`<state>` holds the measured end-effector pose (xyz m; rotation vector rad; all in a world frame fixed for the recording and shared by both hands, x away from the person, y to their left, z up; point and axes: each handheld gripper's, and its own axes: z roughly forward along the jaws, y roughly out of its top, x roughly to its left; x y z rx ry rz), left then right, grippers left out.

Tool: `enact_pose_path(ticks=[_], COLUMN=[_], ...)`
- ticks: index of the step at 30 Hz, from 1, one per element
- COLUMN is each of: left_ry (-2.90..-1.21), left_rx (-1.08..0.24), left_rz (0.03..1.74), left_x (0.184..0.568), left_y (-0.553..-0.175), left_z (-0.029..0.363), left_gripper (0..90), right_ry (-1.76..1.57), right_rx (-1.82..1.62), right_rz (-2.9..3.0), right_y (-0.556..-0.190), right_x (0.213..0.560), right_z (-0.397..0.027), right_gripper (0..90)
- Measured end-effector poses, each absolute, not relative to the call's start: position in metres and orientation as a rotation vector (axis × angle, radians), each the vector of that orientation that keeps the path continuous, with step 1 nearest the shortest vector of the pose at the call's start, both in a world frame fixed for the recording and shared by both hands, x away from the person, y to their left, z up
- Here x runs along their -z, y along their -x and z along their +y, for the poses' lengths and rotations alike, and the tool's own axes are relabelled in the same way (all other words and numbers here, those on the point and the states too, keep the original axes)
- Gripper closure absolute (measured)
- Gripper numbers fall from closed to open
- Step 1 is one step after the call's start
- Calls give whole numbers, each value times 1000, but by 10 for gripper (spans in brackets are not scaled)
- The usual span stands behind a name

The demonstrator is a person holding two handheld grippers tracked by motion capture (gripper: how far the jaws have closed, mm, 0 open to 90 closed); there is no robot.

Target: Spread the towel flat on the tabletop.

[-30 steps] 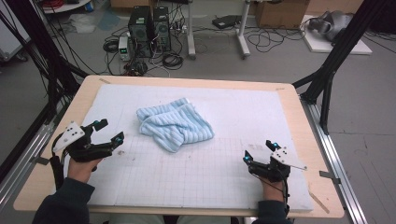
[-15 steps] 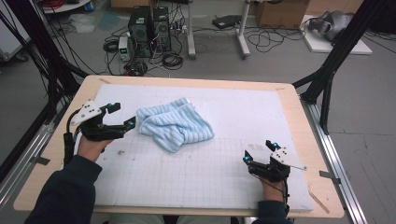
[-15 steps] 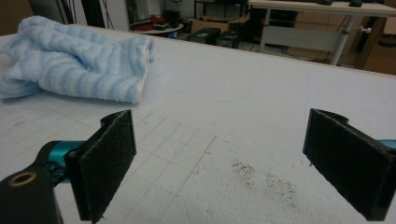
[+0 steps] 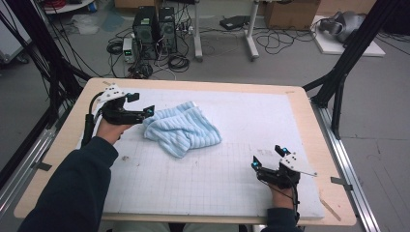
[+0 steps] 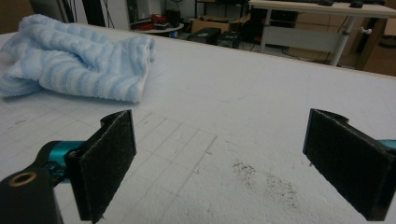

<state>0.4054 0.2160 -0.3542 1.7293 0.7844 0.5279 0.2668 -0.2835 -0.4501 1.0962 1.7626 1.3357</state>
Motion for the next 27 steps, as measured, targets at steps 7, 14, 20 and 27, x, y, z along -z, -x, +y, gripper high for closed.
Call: enact_pose_path(ticks=[7,14,20,27], left_ry=[-1807,-1884,-1914,-1929], left_rx=[-483,-472,-461,-470], left_rz=[843,940,1018,1064], left_x=[376,397,412,425], left_y=[-420,-432,-440,-439], left_z=[206,202,201,203], left_gripper=[173,224,263,363], right_ry=[-1093,-1092,-1090,-1088], right_rx=[-1338,-1342,-1346,-1345], right_rz=[1761,1758,1762,1760], right_y=[-267,-266,-266,-266], right_x=[450,450,450,450], right_z=[-284,-284,-283,-283], right_gripper=[86,85,85,86])
